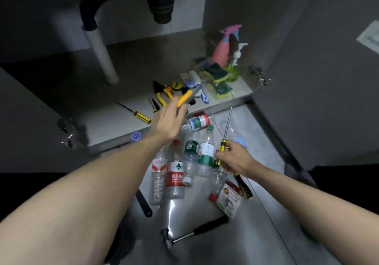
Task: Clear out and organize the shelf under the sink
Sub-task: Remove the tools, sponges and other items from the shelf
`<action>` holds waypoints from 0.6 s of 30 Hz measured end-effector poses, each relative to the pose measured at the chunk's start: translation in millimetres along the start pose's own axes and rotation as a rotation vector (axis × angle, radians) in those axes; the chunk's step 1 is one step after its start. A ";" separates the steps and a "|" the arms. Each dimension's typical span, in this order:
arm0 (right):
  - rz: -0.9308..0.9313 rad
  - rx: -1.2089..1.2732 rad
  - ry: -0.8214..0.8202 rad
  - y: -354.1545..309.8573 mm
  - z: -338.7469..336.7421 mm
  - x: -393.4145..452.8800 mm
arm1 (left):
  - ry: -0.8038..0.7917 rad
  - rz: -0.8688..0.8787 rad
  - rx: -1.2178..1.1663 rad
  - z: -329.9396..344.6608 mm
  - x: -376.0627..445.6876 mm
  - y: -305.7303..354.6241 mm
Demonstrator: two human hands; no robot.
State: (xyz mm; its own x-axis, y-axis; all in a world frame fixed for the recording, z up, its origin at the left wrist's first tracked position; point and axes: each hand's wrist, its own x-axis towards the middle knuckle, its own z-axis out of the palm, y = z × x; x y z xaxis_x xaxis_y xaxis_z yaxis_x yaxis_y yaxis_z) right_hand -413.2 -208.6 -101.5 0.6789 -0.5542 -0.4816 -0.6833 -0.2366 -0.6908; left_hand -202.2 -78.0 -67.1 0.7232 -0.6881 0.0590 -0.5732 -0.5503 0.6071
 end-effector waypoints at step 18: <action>0.653 -0.165 0.128 197.3 6.1 -63.9 | -0.605 -0.457 -0.003 164.1 -203.7 -47.8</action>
State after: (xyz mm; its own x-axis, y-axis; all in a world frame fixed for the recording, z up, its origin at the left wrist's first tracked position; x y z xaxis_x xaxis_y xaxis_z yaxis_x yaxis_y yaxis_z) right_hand -589.7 -215.0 -210.3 0.0832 -0.7119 -0.6973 -0.9808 0.0655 -0.1839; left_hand -385.3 10.9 -238.2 0.5506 -0.5321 -0.6433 -0.2655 -0.8422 0.4693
